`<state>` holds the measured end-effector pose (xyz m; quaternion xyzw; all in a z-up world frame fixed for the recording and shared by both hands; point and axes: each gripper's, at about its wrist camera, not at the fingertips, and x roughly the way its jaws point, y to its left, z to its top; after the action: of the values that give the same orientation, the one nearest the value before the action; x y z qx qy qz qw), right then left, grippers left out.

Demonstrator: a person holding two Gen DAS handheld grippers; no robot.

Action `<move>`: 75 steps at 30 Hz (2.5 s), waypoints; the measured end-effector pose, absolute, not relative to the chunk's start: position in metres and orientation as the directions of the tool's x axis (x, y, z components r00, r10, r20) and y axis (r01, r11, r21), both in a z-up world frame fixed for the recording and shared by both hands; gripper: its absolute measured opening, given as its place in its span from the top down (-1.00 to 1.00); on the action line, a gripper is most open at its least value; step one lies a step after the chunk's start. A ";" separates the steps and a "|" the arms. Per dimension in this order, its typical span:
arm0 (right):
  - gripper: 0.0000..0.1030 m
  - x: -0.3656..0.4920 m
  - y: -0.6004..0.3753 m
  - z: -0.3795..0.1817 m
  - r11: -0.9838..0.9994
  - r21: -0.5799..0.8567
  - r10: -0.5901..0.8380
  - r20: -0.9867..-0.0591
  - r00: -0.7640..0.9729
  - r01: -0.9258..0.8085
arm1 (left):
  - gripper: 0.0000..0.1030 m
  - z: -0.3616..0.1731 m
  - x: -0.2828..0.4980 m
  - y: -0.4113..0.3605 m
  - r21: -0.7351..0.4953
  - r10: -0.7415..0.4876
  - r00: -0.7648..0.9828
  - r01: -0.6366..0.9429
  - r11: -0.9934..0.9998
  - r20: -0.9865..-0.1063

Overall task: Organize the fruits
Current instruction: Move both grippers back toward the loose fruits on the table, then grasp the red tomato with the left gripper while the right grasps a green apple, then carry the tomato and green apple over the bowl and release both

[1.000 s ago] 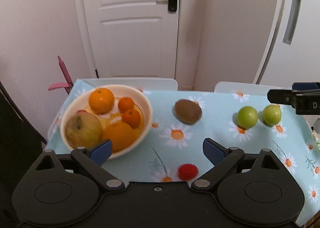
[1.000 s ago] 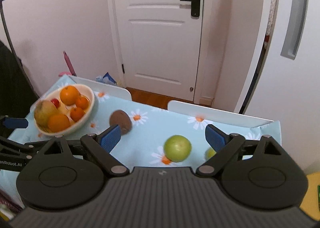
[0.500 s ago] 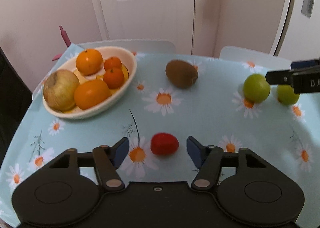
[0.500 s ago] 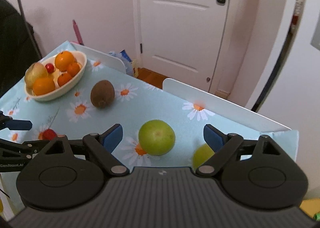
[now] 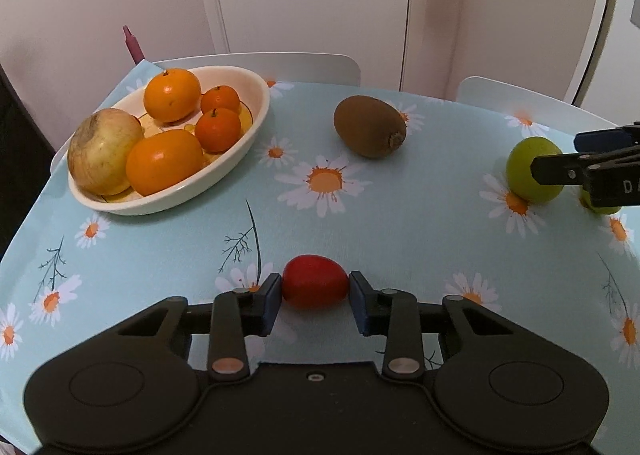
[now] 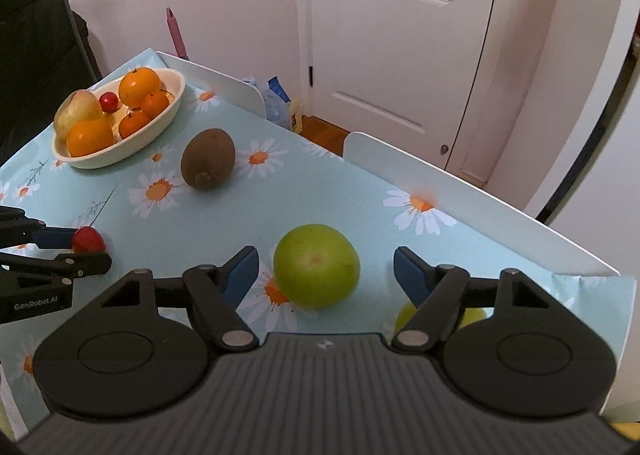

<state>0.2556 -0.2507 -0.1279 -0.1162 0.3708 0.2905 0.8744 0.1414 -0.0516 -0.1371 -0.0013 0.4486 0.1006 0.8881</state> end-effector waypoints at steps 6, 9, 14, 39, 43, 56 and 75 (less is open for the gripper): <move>-0.63 0.260 -0.247 -0.132 0.798 0.018 0.426 -0.725 0.542 -0.602 | 0.23 -0.136 0.140 -0.050 0.083 0.174 0.574 -0.182 0.980 -0.800; -0.61 0.262 -0.246 -0.135 0.794 0.024 0.430 -0.729 0.533 -0.607 | 0.23 -0.136 0.139 -0.049 0.083 0.176 0.573 -0.184 0.979 -0.801; -0.54 0.265 -0.240 -0.141 0.790 0.031 0.431 -0.738 0.518 -0.613 | 0.23 -0.136 0.136 -0.048 0.080 0.175 0.575 -0.187 0.979 -0.799; -0.33 0.236 -0.222 -0.112 0.770 0.056 0.481 -0.707 0.519 -0.636 | 0.23 -0.092 0.106 -0.036 0.088 0.191 0.642 -0.190 0.978 -0.742; -0.33 0.222 -0.208 -0.102 0.754 0.064 0.503 -0.696 0.512 -0.653 | 0.24 -0.076 0.099 -0.030 0.090 0.198 0.664 -0.194 0.977 -0.721; -0.33 0.197 -0.138 -0.065 0.782 0.133 0.523 -0.671 0.525 -0.609 | 0.24 -0.037 0.112 0.033 0.093 0.159 0.734 -0.130 0.987 -0.661; -0.33 0.218 -0.024 -0.057 0.866 0.133 0.436 -0.675 0.596 -0.483 | 0.23 -0.041 0.203 0.149 0.144 0.069 0.724 0.042 0.989 -0.687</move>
<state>0.2178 -0.0243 -0.0570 -0.0320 0.3687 0.2572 0.8927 0.2029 0.1492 -0.0413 0.0748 0.3715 0.0073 0.9254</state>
